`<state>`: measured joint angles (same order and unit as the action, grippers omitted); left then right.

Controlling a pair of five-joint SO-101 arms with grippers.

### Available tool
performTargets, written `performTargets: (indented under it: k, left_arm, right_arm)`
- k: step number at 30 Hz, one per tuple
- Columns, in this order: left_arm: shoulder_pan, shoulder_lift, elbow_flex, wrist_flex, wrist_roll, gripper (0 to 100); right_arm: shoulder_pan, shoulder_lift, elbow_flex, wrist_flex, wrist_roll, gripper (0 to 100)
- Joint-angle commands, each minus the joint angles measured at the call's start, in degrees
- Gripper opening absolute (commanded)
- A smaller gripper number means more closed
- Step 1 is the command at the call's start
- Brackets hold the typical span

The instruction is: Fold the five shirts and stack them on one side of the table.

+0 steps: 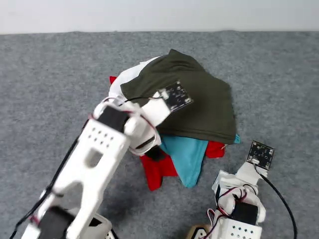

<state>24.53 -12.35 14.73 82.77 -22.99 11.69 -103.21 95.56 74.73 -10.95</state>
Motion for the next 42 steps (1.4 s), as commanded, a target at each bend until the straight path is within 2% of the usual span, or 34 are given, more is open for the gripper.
performTargets:
  k: [1, 9, 14, 17, 21, 22, 23, 29, 42]
  left_arm:
    - [0.0, 6.51, -5.93, -2.81, -0.79, 36]
    - [-0.09, 23.12, -8.92, -13.89, -0.26, 36]
    - [-2.9, 33.76, -8.92, -21.89, 3.6, 36]
    - [-2.9, 36.22, -9.01, -22.59, 4.22, 29]
    - [-2.46, 33.67, -9.01, -22.51, 0.0, 2]
    - [-2.64, 32.79, -8.92, -22.24, -1.14, 1]
    - [-2.99, 31.65, -8.92, -21.19, -1.67, 3]
    - [-7.74, 20.4, -9.01, -17.85, -1.85, 1]
    - [-32.18, -6.95, -9.01, -18.55, -2.02, 1]
  right_arm:
    - [0.13, -0.57, 0.88, 0.13, -0.44, 1.0]
    - [0.13, -0.57, 0.88, 0.13, -0.44, 1.0]
    - [0.13, -0.57, 0.88, 0.13, -0.44, 1.0]
    - [0.13, -0.57, 0.88, 0.13, -0.44, 1.0]
    - [0.13, -0.57, 0.88, 0.13, -0.44, 1.0]
    - [0.13, -0.57, 0.88, 0.13, -0.44, 1.0]
    - [0.13, -0.57, 0.88, 0.13, -0.44, 1.0]
    - [0.13, -0.57, 0.88, 0.13, -0.44, 1.0]
    - [0.13, -0.57, 0.88, 0.13, -0.44, 1.0]
